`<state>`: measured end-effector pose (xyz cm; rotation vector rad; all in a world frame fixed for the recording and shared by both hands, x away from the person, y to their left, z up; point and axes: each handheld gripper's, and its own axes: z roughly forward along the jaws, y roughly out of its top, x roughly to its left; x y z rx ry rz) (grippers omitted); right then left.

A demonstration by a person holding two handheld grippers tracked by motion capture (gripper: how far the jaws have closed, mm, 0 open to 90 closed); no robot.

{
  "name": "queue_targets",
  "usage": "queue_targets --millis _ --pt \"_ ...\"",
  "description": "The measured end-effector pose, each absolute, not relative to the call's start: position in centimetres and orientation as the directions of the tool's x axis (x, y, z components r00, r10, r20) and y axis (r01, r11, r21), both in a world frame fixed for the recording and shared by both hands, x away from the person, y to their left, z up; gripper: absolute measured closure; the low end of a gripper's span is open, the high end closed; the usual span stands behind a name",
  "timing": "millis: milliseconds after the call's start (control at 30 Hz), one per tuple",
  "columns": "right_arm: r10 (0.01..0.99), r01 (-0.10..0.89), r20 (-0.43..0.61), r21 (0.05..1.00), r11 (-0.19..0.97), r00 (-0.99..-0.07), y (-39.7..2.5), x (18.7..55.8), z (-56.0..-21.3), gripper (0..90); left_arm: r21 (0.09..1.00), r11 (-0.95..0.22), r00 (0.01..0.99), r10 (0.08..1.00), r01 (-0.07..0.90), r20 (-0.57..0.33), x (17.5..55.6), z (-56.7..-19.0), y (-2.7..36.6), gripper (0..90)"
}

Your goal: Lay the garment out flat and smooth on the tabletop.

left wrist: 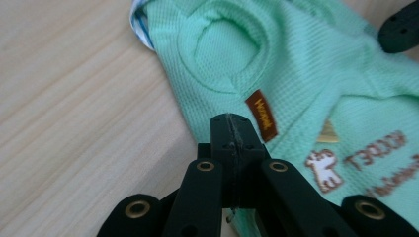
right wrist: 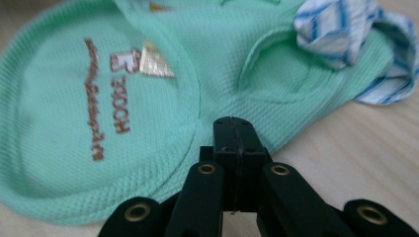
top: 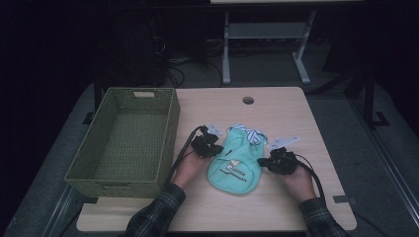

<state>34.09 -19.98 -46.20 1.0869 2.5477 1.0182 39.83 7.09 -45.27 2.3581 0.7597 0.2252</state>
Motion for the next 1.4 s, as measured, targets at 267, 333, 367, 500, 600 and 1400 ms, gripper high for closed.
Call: queue_targets --millis 267,333,367,500,600,1400 --pt "0.699 0.564 0.057 0.639 0.523 -0.713 -19.9 34.3 -46.4 90.0 0.615 -0.631 0.817 0.575 0.473 -0.039 39.5 -45.9 7.3 89.6" --pt "0.701 0.561 0.050 0.640 0.525 -0.712 -20.0 34.3 -46.4 90.0 0.615 -0.631 0.820 0.570 0.474 -0.047 39.1 -45.9 7.5 89.5" --pt "0.703 0.565 0.058 0.644 0.517 -0.709 -20.1 34.4 -46.5 90.0 0.613 -0.629 0.820 0.569 0.478 -0.055 39.0 -45.9 7.5 89.5" --pt "0.701 0.564 0.054 0.638 0.524 -0.712 -20.3 34.4 -46.4 90.0 0.605 -0.639 0.829 0.555 0.475 -0.066 38.2 -45.8 7.8 89.5" --pt "0.700 0.565 0.055 0.636 0.525 -0.712 -20.4 34.3 -46.4 90.0 0.602 -0.642 0.834 0.547 0.474 -0.072 37.5 -45.8 7.8 89.5" --pt "0.670 0.554 0.073 0.633 0.542 -0.739 -21.9 30.9 -46.4 89.9 0.578 -0.689 0.879 0.463 0.438 -0.114 32.3 -45.6 7.3 88.8"
